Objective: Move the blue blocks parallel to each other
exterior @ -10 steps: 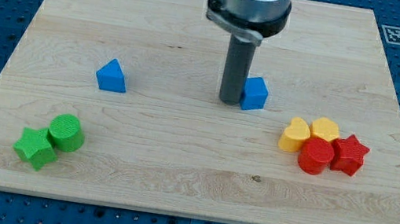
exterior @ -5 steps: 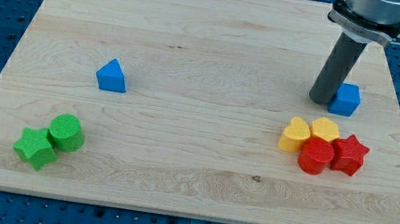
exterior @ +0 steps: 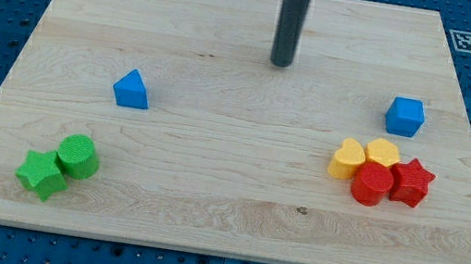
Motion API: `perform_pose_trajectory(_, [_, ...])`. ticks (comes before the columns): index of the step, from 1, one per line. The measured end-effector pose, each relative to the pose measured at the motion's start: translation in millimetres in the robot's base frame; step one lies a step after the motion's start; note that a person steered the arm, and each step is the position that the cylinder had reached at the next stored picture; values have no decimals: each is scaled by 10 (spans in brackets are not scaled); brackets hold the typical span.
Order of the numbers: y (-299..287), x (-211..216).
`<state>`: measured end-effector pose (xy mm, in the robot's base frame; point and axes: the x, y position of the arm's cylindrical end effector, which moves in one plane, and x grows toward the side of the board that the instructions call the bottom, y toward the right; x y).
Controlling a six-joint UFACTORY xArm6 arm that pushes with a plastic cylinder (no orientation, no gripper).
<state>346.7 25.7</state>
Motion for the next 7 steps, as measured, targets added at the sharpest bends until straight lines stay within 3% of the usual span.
perform_pose_trajectory(3, [-2837,49])
perform_pose_trajectory(4, [-2931,445])
perform_pose_trajectory(5, [-2657,732])
perform_pose_trajectory(6, [-2198,810])
perform_pose_trajectory(7, [-2198,858])
